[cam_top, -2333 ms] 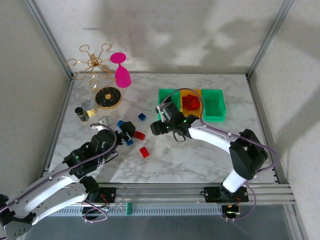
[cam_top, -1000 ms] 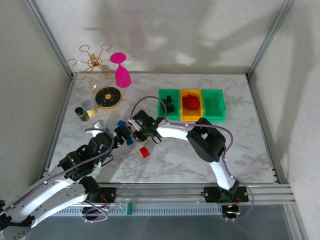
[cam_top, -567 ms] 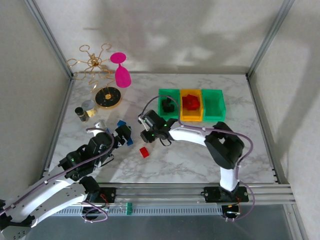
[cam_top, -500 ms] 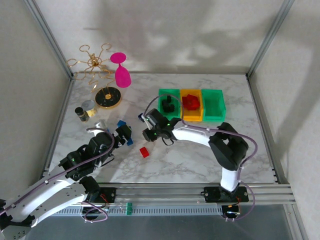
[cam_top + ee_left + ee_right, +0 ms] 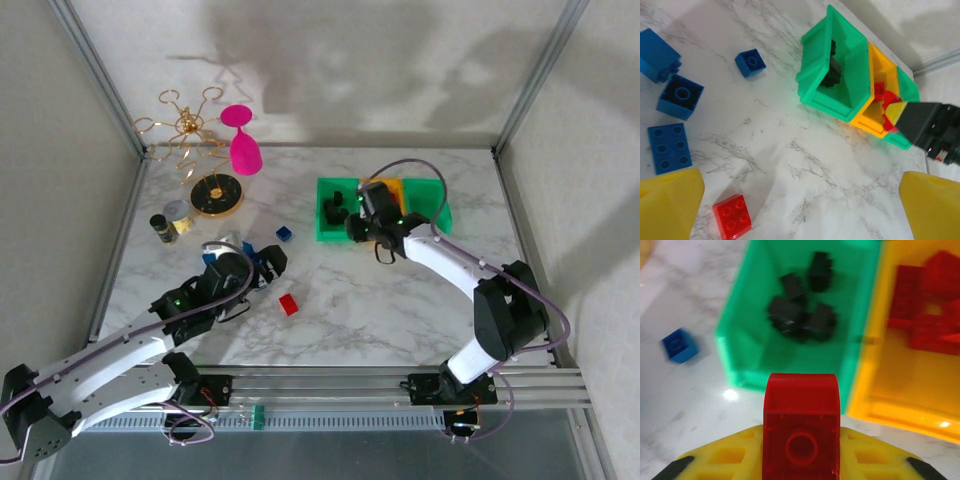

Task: Sort the legos into containers by color
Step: Place the lego in the container.

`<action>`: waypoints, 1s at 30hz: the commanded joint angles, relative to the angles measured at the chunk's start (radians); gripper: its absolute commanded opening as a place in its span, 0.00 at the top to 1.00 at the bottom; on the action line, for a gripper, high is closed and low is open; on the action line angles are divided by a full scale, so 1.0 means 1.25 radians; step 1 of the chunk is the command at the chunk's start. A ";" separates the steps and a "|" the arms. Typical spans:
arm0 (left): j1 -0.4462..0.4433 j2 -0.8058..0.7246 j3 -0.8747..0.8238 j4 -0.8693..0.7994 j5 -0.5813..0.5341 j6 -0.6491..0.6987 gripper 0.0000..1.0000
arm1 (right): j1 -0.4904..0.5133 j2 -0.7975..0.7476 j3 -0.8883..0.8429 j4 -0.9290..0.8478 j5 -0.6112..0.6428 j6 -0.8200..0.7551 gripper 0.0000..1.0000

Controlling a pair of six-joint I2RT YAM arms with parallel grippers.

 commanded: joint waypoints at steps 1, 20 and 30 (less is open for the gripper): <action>-0.002 0.042 0.032 0.077 0.023 0.039 0.00 | -0.053 0.024 0.053 -0.019 0.035 -0.001 0.78; -0.003 0.176 0.091 0.159 0.037 0.061 0.00 | -0.176 0.291 0.311 -0.026 0.043 -0.055 0.56; -0.003 0.133 0.092 0.127 0.041 0.062 0.00 | -0.159 0.151 0.205 -0.038 -0.011 -0.027 0.45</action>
